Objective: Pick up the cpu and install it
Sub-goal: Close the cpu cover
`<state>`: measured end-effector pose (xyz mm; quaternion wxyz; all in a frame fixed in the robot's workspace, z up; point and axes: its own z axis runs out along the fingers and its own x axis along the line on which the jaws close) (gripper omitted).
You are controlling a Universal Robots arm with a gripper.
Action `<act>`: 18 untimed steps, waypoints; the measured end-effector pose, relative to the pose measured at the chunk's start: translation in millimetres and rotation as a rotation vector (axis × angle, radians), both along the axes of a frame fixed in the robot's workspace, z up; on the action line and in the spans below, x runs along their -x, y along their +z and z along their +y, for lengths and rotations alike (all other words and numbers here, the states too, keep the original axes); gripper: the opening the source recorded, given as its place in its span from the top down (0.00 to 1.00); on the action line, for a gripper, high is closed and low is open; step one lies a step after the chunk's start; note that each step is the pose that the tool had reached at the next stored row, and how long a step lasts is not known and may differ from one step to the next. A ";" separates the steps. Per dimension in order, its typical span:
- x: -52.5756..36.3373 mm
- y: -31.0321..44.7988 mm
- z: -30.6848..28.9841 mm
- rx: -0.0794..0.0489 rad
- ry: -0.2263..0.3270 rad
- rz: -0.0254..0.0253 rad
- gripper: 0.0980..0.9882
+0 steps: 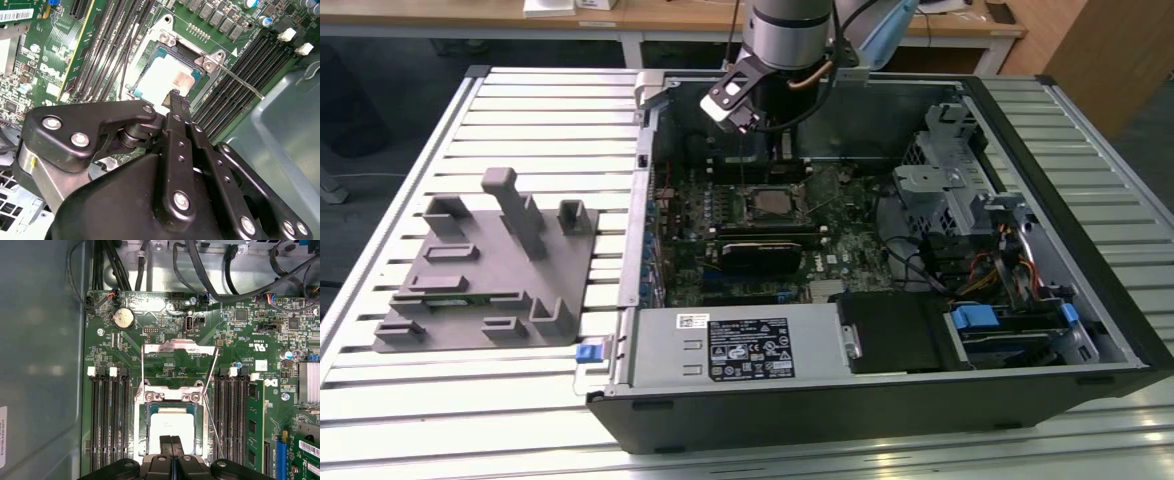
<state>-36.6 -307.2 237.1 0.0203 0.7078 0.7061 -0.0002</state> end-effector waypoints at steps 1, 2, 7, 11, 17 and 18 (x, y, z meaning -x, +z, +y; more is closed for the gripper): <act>0.0 0.1 0.0 0.000 0.000 0.0000 0.97; 0.0 0.3 0.0 0.000 0.000 0.0000 0.97; 0.0 2.0 0.0 0.000 0.000 0.0000 0.97; 0.0 3.2 0.0 0.000 0.000 0.0000 0.97; 0.0 4.1 0.0 0.000 0.000 0.0000 0.97; 0.0 4.1 0.0 0.000 0.000 -0.0001 0.97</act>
